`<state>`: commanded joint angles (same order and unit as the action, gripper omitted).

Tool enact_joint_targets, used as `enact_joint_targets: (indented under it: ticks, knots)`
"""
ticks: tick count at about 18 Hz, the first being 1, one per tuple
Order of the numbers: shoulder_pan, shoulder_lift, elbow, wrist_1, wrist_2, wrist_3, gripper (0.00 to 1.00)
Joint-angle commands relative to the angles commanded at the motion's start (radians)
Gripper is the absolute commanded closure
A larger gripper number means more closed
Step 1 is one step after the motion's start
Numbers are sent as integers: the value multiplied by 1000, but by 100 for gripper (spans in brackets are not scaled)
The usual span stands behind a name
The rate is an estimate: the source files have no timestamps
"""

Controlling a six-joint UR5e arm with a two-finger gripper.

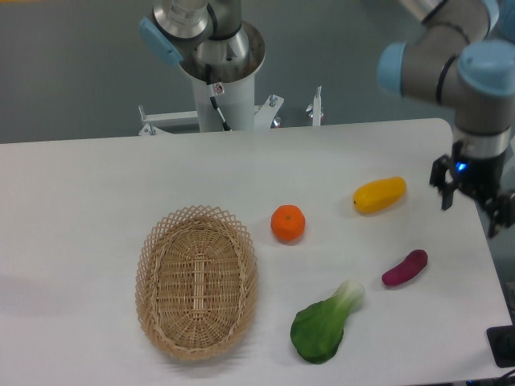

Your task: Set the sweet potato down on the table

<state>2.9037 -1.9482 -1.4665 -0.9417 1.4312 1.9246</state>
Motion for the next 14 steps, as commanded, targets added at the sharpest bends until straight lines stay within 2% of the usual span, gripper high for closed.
enact_joint_targets:
  ticks: [4,14]
  knots:
    - [46,5,17,-69,-2,125,0]
    - [22,3,-8,-58,-8,116,0]
